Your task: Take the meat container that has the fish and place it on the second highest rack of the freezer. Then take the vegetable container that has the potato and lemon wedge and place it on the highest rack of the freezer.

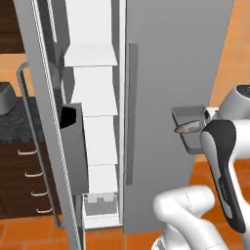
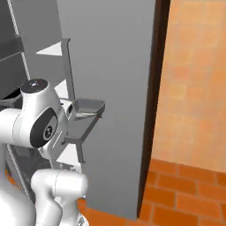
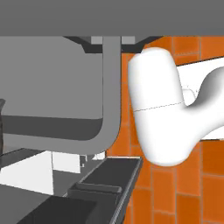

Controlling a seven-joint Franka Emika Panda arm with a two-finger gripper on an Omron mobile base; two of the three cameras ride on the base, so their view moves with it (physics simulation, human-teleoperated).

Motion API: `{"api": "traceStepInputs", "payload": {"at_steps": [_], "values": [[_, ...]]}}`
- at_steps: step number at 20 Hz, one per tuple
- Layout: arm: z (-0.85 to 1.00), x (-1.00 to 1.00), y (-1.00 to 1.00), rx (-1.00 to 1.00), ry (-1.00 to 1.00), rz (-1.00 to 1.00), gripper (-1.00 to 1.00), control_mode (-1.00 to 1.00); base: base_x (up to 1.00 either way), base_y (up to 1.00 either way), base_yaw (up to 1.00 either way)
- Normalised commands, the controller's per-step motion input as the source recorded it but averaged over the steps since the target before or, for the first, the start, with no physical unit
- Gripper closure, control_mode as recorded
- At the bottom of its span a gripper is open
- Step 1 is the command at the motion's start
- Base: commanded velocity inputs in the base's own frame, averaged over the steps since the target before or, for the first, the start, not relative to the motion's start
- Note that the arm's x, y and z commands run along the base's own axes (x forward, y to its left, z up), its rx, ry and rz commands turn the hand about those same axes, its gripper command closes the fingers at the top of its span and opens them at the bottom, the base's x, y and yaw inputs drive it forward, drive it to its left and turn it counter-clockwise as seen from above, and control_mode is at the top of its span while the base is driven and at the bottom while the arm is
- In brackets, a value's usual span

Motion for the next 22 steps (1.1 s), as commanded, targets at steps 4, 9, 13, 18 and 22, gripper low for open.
{"api": "traceStepInputs", "payload": {"at_steps": [4,9,13,18,22], "values": [[0.0,0.0,0.0,0.0,0.0,0.0,1.0,1.0,0.38,-0.09,0.88],[0.0,0.0,0.0,0.0,0.0,0.0,1.0,1.0,0.47,0.04,0.46],[0.0,0.0,0.0,0.0,0.0,0.0,1.0,1.0,0.55,0.34,0.12],[0.0,0.0,0.0,0.0,0.0,0.0,1.0,1.0,0.45,0.28,0.07],[0.0,0.0,0.0,0.0,0.0,0.0,1.0,1.0,0.66,0.02,0.0]]}}
